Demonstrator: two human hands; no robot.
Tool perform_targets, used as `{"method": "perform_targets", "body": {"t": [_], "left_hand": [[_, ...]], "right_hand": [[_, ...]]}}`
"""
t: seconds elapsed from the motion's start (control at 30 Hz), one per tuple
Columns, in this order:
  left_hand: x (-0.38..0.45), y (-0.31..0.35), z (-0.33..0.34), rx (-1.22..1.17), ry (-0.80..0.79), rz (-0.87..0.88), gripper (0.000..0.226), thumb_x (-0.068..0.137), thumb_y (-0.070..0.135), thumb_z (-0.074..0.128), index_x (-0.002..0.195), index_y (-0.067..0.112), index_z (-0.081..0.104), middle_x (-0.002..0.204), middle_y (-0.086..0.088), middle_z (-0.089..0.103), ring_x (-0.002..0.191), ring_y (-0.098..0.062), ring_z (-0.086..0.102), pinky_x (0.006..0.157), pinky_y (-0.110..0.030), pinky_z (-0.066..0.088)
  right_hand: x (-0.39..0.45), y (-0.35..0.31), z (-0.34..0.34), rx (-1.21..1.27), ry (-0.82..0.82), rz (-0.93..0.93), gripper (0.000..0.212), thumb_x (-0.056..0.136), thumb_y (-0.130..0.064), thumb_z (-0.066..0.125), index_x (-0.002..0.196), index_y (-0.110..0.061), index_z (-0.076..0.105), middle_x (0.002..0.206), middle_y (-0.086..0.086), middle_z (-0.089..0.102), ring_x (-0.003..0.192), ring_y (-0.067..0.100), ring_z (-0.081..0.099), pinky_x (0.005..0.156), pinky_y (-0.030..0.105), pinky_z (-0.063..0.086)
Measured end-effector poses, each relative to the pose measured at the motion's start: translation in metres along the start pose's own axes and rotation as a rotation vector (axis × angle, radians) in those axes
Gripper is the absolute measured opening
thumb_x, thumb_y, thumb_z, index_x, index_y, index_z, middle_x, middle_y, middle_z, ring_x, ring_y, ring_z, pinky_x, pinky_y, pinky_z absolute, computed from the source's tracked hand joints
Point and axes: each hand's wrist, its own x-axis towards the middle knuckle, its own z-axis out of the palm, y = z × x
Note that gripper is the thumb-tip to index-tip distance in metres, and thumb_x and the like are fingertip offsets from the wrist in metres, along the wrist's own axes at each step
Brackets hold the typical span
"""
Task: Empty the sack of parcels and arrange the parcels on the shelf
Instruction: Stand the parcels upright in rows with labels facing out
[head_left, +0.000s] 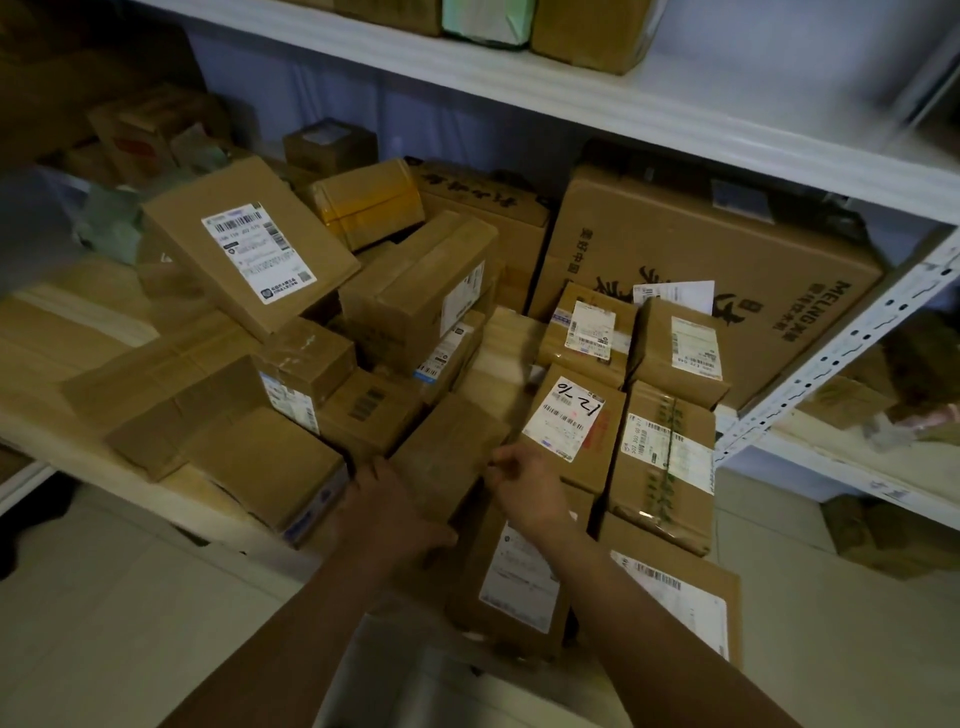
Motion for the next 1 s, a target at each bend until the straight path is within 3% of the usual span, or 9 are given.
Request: {"method": "perform_targets", "body": {"t": [0.17,0.3,0.43,0.5,0.57,0.63,0.73,0.9,1.0], "left_hand": [[0.004,0.006,-0.028,-0.038,-0.149,0.077,0.127,0.042,0.065,0.075,0.143,0.018,0.013,0.144,-0.008,0.025,0.132,-0.028,0.034,0.104,-0.043,0.041],[-0.003,0.023,-0.063,0.065,-0.108,0.258,0.113,0.053,0.064,0.075,0.141,0.015,0.024,0.146,-0.006,0.027,0.134,-0.027,0.033,0.103,-0.043,0.04],[0.009,0.027,-0.085,-0.276,-0.398,0.503,0.041,0.082,0.036,0.067,0.118,0.019,0.06,0.112,0.003,0.058,0.106,-0.015,0.057,0.084,-0.026,0.048],[0.015,0.028,-0.094,-0.462,-0.529,0.523,0.028,0.091,0.02,0.058,0.119,0.019,0.064,0.121,0.006,0.058,0.112,-0.011,0.055,0.088,-0.02,0.046],[0.019,0.032,-0.099,-0.67,-0.617,0.472,0.025,0.091,0.008,0.057,0.112,0.014,0.069,0.117,0.01,0.062,0.108,-0.006,0.057,0.078,-0.011,0.048],[0.023,0.034,-0.099,-0.78,-0.493,0.374,0.023,0.092,0.006,0.053,0.108,0.014,0.068,0.111,0.006,0.063,0.095,-0.005,0.06,0.064,-0.011,0.049],[0.043,0.033,-0.095,-0.807,-0.218,0.175,0.022,0.093,0.023,0.056,0.114,0.018,0.06,0.112,-0.003,0.061,0.096,-0.016,0.058,0.075,-0.028,0.048],[0.057,0.036,-0.09,-0.889,-0.897,-0.006,0.089,0.049,0.062,0.079,0.126,0.026,0.052,0.127,-0.012,0.059,0.113,-0.035,0.058,0.08,-0.05,0.052],[0.059,0.047,-0.079,-0.897,-0.957,-0.002,0.084,0.05,0.05,0.08,0.126,0.024,0.054,0.126,-0.015,0.059,0.114,-0.037,0.057,0.083,-0.053,0.053]], "right_hand": [[0.006,-0.026,0.011,0.116,0.02,0.17,0.035,0.091,-0.042,0.057,0.113,-0.014,0.058,0.107,0.003,0.066,0.091,0.018,0.063,0.078,0.031,0.053],[0.012,-0.049,0.005,0.331,0.02,0.319,0.07,0.073,-0.067,0.063,0.123,-0.022,0.041,0.121,0.005,0.054,0.111,0.031,0.057,0.072,0.038,0.056],[0.017,-0.056,-0.007,0.202,0.028,0.374,0.125,0.038,-0.091,0.055,0.143,-0.026,0.03,0.14,0.011,0.043,0.123,0.036,0.048,0.102,0.05,0.042],[0.018,-0.056,-0.018,0.251,0.076,0.371,0.122,0.041,-0.082,0.064,0.143,-0.026,0.028,0.136,0.01,0.045,0.119,0.034,0.05,0.101,0.047,0.043],[0.017,-0.056,-0.03,0.345,0.086,0.383,0.115,0.044,-0.069,0.074,0.141,-0.024,0.031,0.129,0.009,0.052,0.112,0.032,0.055,0.098,0.046,0.046],[0.015,-0.057,-0.037,0.476,0.094,0.368,0.1,0.052,-0.058,0.077,0.137,-0.025,0.034,0.12,0.009,0.059,0.104,0.032,0.061,0.093,0.049,0.051],[0.013,-0.051,-0.043,0.718,0.148,0.312,0.086,0.06,-0.049,0.076,0.133,-0.016,0.045,0.114,0.014,0.066,0.097,0.035,0.067,0.087,0.049,0.055],[0.009,-0.046,-0.041,1.106,0.077,0.312,0.043,0.091,-0.037,0.049,0.124,-0.01,0.058,0.115,0.021,0.067,0.092,0.033,0.068,0.074,0.039,0.055],[0.015,-0.041,-0.038,1.124,0.053,0.334,0.05,0.09,-0.043,0.05,0.127,-0.011,0.058,0.118,0.021,0.066,0.099,0.034,0.066,0.079,0.04,0.053]]}}
